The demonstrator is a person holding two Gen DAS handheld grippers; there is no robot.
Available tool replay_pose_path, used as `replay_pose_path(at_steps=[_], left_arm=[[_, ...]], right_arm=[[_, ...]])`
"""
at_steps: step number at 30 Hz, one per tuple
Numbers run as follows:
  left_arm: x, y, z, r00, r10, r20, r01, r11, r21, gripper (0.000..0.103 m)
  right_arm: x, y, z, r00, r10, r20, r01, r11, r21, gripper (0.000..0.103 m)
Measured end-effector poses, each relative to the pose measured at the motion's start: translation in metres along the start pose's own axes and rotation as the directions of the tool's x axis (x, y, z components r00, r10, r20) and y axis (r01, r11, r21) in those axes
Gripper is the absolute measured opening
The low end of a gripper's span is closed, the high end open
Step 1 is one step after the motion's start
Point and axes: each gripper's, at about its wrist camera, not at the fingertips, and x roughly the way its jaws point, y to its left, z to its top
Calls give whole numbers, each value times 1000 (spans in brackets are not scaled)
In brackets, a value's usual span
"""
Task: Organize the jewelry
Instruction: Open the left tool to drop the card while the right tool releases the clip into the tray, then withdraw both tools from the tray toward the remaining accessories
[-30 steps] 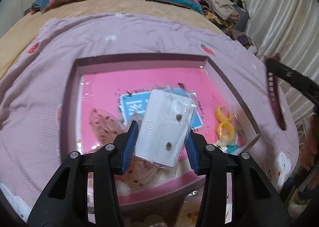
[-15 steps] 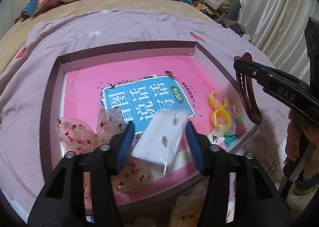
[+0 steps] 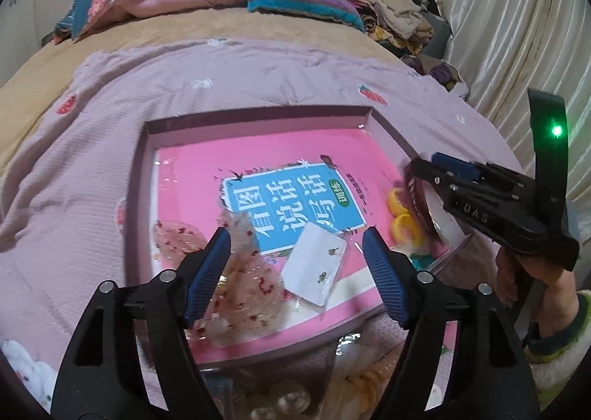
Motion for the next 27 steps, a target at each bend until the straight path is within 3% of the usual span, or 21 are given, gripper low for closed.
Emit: replay_pose_path(at_steps=[5,7,9,12,15,27], left_arm=[[-10,7,2,1000,15,19,-15,1000,-15,76],[-13,10,3,999,27,27,-27,999,-22,80],[-16,14,3,999,39,37,-38,999,-31,87],[-23,22,4,997,54,51,-52,997,-51,90],[-32,27,5,995,72,69,-67,995,-71,93],[-69,27,7,988,71,138,-58,994,-97,93]], right_arm=[[-8,-1,0,1000,-9,30,8,1000,13,63],[-14,-3,0,999,-5,47,4,1000,24,76],[-19,-4,1,998,-6,61,4,999,33,77],[-27,-5,2,997,-14,80,11,999,40,91],[-41,-6,3,993,-24,116,18,999,51,96],[-101,-1,1,974,-5,225,-9,998,64,98]])
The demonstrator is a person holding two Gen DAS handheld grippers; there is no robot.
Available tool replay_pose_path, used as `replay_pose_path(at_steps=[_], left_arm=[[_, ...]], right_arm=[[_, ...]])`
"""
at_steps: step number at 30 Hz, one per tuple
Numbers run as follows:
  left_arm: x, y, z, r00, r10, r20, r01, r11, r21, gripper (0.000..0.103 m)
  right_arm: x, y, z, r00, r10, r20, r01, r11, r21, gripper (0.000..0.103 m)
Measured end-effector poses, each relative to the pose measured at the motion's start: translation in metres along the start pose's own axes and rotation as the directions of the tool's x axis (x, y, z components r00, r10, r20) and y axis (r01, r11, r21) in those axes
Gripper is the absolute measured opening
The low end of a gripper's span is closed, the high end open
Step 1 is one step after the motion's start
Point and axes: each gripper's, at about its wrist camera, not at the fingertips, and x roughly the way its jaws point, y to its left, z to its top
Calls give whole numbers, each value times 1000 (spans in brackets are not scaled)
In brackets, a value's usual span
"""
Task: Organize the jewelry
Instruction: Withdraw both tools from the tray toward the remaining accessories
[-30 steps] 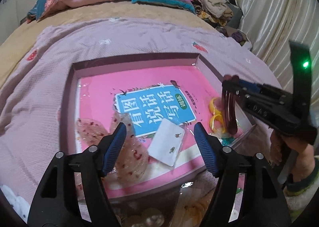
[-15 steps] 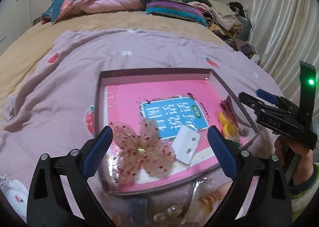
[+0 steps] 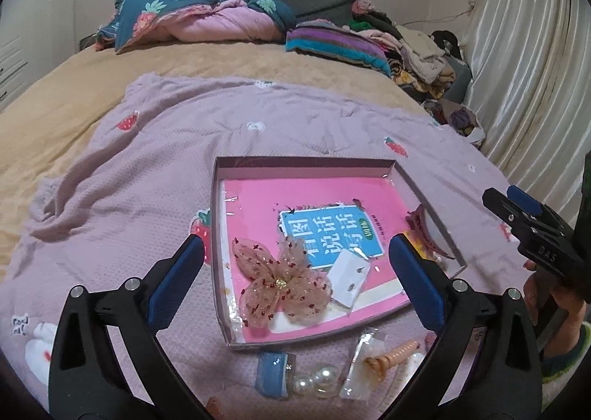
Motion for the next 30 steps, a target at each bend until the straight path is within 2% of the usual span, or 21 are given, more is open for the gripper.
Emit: replay_pose_path(at_steps=[16,30], left_arm=[[-51,-12,0,996,-39,82,39,999,-8,93],[-78,-21,-19,995,-35,89,34,999,11,93]], right_arm=[[-79,6,8,994,-12,112,16,999,-35,98],[-105,14,-7,997,2,81,2,999,-49,98]])
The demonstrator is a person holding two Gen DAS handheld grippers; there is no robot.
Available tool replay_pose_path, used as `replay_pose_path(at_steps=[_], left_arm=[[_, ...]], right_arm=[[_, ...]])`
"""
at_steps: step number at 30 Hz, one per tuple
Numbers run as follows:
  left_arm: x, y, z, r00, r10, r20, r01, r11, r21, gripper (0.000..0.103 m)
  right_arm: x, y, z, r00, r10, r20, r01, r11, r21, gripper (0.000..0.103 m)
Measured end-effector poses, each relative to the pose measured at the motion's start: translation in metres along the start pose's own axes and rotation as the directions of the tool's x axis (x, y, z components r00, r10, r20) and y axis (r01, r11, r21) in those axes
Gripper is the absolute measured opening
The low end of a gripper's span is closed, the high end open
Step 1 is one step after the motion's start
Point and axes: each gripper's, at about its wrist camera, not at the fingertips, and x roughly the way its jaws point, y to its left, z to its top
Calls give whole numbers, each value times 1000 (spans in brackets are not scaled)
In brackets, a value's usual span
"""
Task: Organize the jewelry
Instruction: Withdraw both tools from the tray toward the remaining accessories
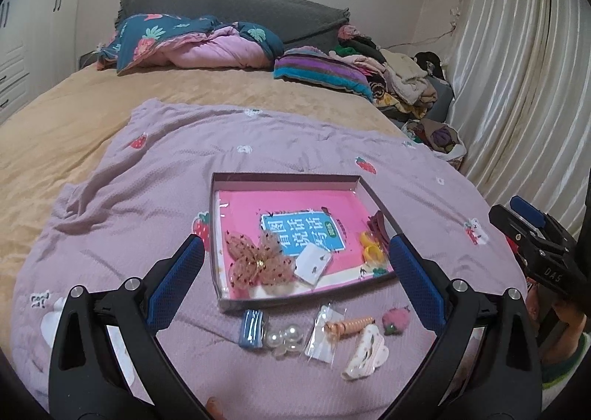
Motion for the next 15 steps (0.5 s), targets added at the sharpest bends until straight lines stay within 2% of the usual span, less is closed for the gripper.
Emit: replay_pose_path(at_steps=[15], left_arm=[[-3,-2,-29,998,29,-52,-27,999,24,93]], right_arm=[[-5,8,-27,998,11,-69,-11,1000,8,98]])
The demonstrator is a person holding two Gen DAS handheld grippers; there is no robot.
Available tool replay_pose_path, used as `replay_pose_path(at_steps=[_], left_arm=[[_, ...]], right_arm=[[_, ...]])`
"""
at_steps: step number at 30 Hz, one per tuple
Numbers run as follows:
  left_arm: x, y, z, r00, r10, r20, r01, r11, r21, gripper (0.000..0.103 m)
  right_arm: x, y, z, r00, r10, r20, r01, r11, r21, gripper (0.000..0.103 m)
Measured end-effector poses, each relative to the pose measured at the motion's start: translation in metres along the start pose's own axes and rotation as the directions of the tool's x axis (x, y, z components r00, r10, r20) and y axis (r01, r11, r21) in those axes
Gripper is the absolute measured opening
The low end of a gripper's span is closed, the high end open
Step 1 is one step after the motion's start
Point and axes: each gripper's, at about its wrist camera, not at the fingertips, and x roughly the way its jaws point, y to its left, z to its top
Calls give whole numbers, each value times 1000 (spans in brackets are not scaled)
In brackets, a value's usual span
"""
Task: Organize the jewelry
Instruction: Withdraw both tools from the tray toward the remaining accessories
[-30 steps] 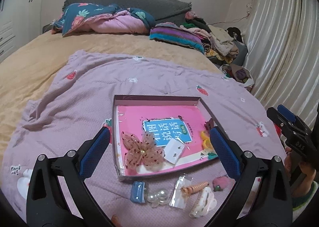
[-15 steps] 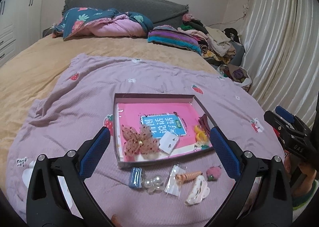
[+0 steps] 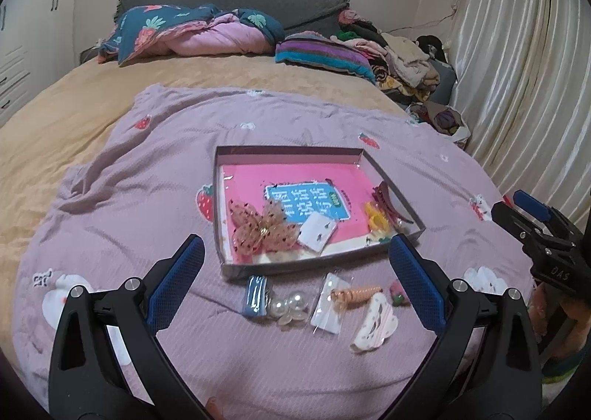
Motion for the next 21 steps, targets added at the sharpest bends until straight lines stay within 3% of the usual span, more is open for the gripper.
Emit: replay_pose_path(at_steps=[21], left_arm=[[13,35,-46,992,91,-91,-92,996,-10,93]], right_arm=[[10,30,-39,989,79,-123,-84,996,-39,98]])
